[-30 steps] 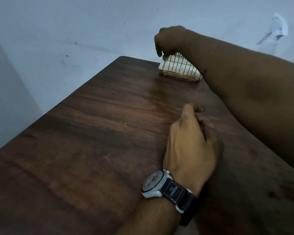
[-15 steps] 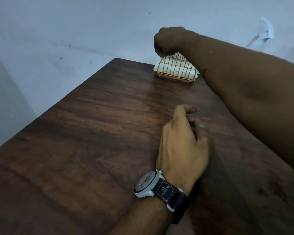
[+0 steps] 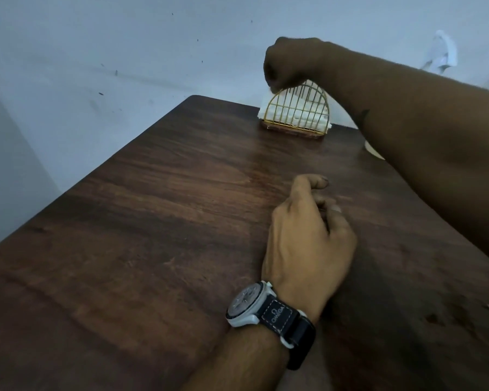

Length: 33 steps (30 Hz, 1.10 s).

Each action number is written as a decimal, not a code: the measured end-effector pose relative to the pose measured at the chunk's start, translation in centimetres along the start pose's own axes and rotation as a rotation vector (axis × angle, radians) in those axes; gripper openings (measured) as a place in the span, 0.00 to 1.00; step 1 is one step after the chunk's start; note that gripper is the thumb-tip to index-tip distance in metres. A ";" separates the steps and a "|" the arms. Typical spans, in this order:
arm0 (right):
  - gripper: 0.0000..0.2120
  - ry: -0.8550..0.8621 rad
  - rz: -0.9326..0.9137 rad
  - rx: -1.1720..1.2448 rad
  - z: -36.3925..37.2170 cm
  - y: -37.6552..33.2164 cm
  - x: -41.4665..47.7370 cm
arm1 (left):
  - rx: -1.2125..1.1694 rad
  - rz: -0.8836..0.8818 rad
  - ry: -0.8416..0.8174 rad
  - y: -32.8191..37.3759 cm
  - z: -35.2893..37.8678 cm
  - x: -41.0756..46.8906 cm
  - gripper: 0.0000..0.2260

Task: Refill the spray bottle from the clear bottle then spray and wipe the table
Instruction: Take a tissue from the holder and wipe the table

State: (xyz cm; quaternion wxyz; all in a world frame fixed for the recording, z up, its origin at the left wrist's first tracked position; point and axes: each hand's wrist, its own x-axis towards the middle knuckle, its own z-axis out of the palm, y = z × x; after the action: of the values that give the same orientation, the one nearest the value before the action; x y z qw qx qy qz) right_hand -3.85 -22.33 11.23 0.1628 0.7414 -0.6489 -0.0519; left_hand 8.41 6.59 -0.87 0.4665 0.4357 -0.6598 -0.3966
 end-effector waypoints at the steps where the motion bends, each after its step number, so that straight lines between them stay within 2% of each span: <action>1: 0.09 0.009 -0.032 0.035 -0.5 0.7 -0.5 | 0.003 -0.001 -0.001 -0.1 0.0 0.0 0.13; 4: 0.09 0.200 -0.062 0.201 -2.4 3.3 -4.5 | 0.021 0.006 0.004 -0.1 0.0 0.0 0.13; 7: 0.12 0.431 0.024 0.483 -4.5 5.2 -10.1 | 0.036 0.009 0.009 0.2 -0.1 -0.1 0.13; 10: 0.10 0.573 0.074 0.789 -6.7 6.0 -15.8 | 0.035 -0.005 0.005 0.3 -0.3 0.0 0.13; 13: 0.09 0.588 0.225 1.082 -8.2 6.3 -22.0 | 0.004 -0.008 0.035 0.6 -0.4 -0.1 0.12; 16: 0.13 0.445 0.374 1.290 -7.2 5.7 -27.9 | -0.055 -0.047 0.035 0.5 -0.6 -0.1 0.12; 18: 0.13 0.387 0.396 1.296 -5.9 4.8 -31.8 | -0.093 -0.054 0.048 0.5 -0.7 -0.4 0.11; 24: 0.07 0.129 0.543 1.039 1.9 1.7 -40.2 | -0.074 -0.040 0.083 0.4 -0.8 -1.0 0.15; 27: 0.17 0.047 0.585 0.705 4.1 1.5 -43.8 | -0.034 -0.016 0.067 0.9 -0.8 -1.5 0.14; 30: 0.18 0.229 0.388 0.546 4.0 0.6 -46.4 | 0.023 0.037 0.054 1.4 -0.9 -1.9 0.12; 31: 0.18 0.232 0.304 0.568 3.9 0.1 -47.2 | 0.030 0.042 0.053 1.4 -1.0 -2.0 0.12; 33: 0.21 0.090 0.220 0.597 3.6 -0.7 -48.2 | 0.043 0.028 0.052 1.3 -1.3 -2.1 0.12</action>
State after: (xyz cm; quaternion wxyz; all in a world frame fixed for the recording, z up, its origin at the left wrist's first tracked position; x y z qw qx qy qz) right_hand -11.54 24.30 1.10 -0.0288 0.6834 -0.7038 0.1918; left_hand 9.79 8.87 0.10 0.4796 0.4466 -0.6619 -0.3640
